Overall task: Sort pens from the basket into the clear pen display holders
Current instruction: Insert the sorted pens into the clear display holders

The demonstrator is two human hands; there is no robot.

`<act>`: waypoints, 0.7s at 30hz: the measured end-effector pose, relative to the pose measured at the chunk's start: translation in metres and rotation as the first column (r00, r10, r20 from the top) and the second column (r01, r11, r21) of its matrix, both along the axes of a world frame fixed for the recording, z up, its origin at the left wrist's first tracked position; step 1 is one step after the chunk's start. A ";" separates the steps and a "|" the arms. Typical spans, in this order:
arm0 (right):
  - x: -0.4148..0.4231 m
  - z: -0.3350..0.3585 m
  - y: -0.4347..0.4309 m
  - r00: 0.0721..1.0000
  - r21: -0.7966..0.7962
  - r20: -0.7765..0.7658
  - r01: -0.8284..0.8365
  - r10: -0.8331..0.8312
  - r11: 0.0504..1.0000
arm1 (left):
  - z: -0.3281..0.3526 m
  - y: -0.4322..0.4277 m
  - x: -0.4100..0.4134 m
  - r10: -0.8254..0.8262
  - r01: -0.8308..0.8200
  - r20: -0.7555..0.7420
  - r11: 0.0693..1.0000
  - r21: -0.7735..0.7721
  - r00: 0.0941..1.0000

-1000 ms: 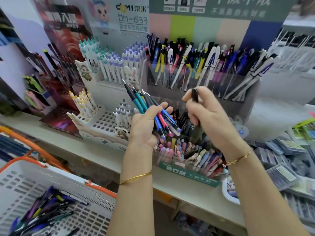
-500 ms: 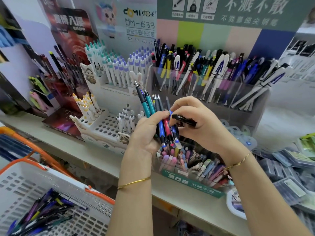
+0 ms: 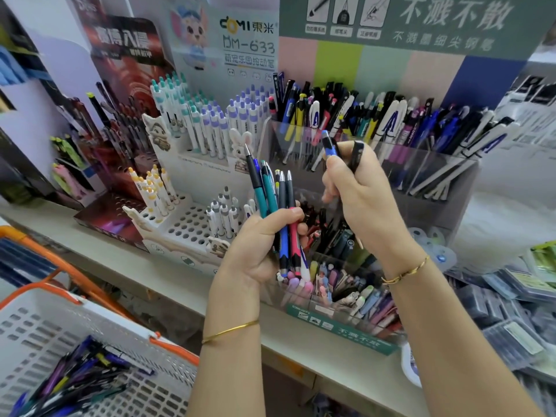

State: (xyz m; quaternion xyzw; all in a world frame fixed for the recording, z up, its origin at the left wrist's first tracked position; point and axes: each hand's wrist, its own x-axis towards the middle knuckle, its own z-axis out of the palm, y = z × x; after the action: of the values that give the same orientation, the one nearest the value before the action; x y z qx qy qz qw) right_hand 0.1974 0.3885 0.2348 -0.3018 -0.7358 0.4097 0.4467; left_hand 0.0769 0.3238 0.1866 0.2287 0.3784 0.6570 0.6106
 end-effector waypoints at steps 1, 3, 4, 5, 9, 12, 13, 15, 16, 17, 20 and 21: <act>-0.001 -0.001 0.000 1.000 -0.102 -0.010 0.004 -0.005 0.995 | 0.000 -0.001 -0.001 -0.015 0.016 -0.021 1.000 0.023 1.000; -0.004 -0.005 0.000 1.000 -0.262 -0.006 0.021 -0.024 0.965 | 0.000 -0.005 -0.003 -0.057 0.060 -0.069 0.997 0.050 0.996; -0.006 -0.007 0.000 1.000 -0.317 0.006 0.021 -0.021 0.948 | 0.001 -0.007 -0.004 -0.077 0.082 -0.090 0.995 0.056 0.993; -0.008 -0.009 0.000 1.000 -0.357 0.017 0.013 -0.007 0.934 | 0.000 -0.008 -0.004 -0.093 0.099 -0.109 0.993 0.057 0.990; -0.016 -0.011 -0.001 0.997 -0.412 0.047 -0.037 0.062 0.910 | 0.005 -0.014 -0.003 -0.089 0.096 -0.153 0.995 0.040 0.984; -0.015 -0.009 0.002 1.000 -0.371 -0.012 0.021 -0.028 0.928 | 0.006 -0.015 -0.002 -0.023 0.022 -0.087 1.000 -0.014 0.996; -0.014 -0.008 0.004 0.994 -0.351 -0.048 0.080 -0.103 0.933 | 0.005 -0.014 -0.003 0.011 -0.013 -0.052 0.999 -0.042 0.999; -0.009 -0.005 0.009 0.965 -0.311 -0.133 0.176 -0.226 0.934 | 0.001 -0.014 -0.008 0.093 -0.092 0.009 0.991 -0.093 0.996; -0.007 -0.004 0.010 0.952 -0.288 -0.164 0.206 -0.260 0.935 | -0.001 -0.014 -0.011 0.135 -0.130 0.044 0.986 -0.104 0.990; -0.006 -0.005 0.011 0.944 -0.269 -0.182 0.220 -0.274 0.938 | -0.002 -0.012 -0.013 0.173 -0.164 0.079 0.981 -0.103 0.982; -0.006 -0.012 0.006 0.954 -0.261 -0.176 0.193 -0.243 0.946 | 0.002 -0.009 -0.011 0.289 -0.279 0.133 0.956 -0.090 0.948; -0.007 -0.016 0.004 0.960 -0.267 -0.165 0.179 -0.228 0.947 | 0.004 -0.008 -0.010 0.332 -0.323 0.139 0.942 -0.087 0.933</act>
State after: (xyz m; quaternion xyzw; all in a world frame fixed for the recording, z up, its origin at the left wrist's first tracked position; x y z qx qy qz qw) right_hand 0.1903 0.3929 0.2189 -0.3889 -0.5963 0.4776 0.5149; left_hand 0.0674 0.3163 0.1906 0.0924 0.3842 0.7528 0.5264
